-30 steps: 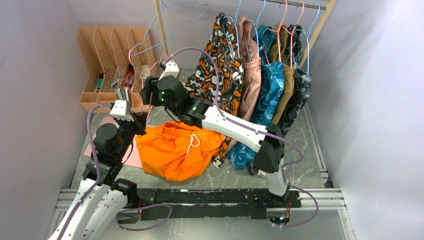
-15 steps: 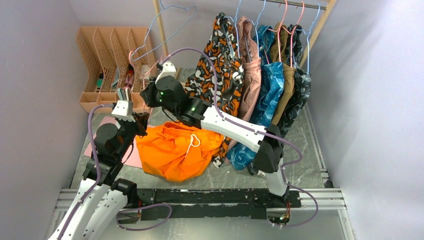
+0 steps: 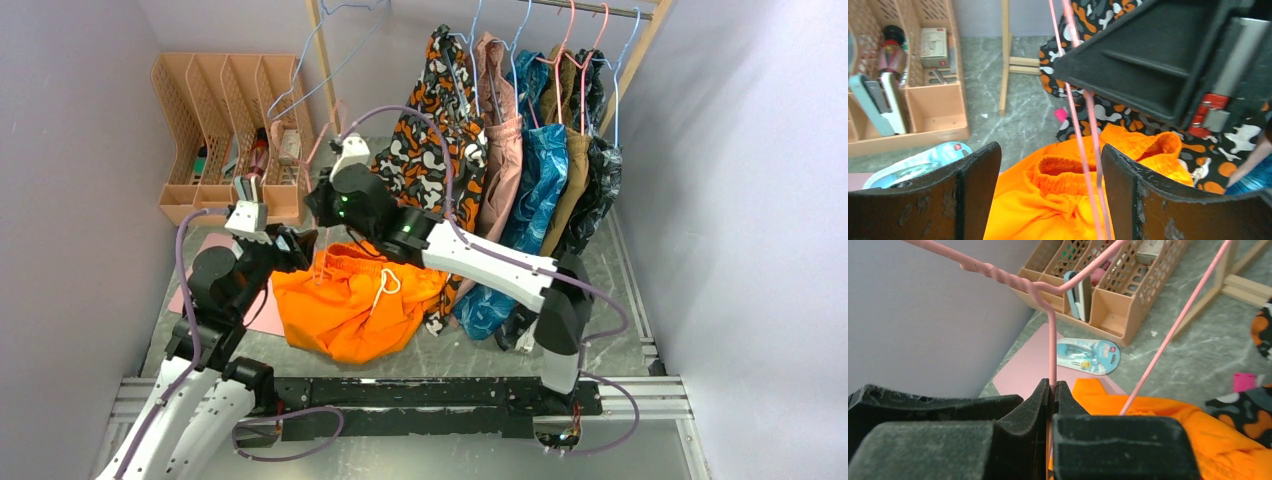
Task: Place the shorts on the hanger
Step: Pick up the hanger from the clothesline.
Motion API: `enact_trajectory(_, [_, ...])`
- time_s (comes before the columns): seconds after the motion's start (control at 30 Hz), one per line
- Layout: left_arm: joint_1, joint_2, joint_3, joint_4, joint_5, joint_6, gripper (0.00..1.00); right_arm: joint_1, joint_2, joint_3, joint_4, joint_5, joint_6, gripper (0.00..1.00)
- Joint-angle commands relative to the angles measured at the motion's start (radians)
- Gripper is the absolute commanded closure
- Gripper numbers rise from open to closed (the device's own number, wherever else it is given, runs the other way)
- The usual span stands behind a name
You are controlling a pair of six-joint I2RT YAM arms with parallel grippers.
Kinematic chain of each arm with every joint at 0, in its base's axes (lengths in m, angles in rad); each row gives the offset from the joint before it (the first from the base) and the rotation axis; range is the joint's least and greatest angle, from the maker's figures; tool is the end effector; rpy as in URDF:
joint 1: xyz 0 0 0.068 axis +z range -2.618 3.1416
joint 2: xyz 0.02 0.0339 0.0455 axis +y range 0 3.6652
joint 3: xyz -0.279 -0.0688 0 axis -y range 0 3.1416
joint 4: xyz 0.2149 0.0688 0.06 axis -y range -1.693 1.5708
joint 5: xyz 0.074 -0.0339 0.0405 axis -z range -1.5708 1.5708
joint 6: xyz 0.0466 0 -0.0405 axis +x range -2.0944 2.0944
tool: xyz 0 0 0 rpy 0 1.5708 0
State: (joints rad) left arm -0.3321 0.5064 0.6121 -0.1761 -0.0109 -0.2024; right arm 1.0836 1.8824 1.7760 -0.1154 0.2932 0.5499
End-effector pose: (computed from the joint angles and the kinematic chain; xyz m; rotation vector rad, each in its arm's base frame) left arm 0.0982 -0.0333 0.3227 0.0989 1.6533 -0.3989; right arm 0.2185 0.3836 0.3898 -0.2792 1.8557 0.8978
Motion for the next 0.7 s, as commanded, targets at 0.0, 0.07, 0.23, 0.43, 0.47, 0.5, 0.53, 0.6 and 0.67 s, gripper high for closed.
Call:
enact_trajectory(0.0, [-0.004,-0.019,0.034,0.003,0.006,-0.015,0.23,-0.038,-0.171,-0.119,0.047,0.042,-0.084,1.0])
enact_trajectory(0.07, [-0.004,-0.059,0.04,-0.003,-0.01,-0.019,0.24,-0.061,-0.247,-0.199,0.034,-0.021,-0.139,1.0])
enact_trajectory(0.23, [-0.003,-0.208,0.001,0.028,-0.093,-0.02,0.16,-0.084,-0.47,-0.376,-0.01,-0.199,-0.296,1.0])
enact_trajectory(0.43, [-0.004,-0.166,0.109,0.065,0.1,0.12,0.03,-0.083,-0.652,-0.434,-0.237,-0.385,-0.46,1.0])
enact_trajectory(0.47, [-0.003,-0.13,0.152,0.053,0.203,0.176,0.04,-0.083,-0.681,-0.45,-0.27,-0.423,-0.494,1.0])
enact_trajectory(0.5, [-0.004,-0.089,0.207,0.012,0.318,0.232,0.04,-0.083,-0.713,-0.466,-0.296,-0.465,-0.522,1.0])
enact_trajectory(0.53, [-0.005,-0.041,0.273,-0.041,0.415,0.271,0.04,-0.083,-0.745,-0.481,-0.32,-0.508,-0.542,1.0])
enact_trajectory(0.6, [-0.008,0.066,0.424,-0.172,0.607,0.334,0.04,-0.083,-0.806,-0.512,-0.36,-0.608,-0.561,1.0])
enact_trajectory(0.67, [-0.037,0.131,0.533,-0.22,0.736,0.351,0.04,-0.083,-0.861,-0.545,-0.379,-0.693,-0.561,1.0])
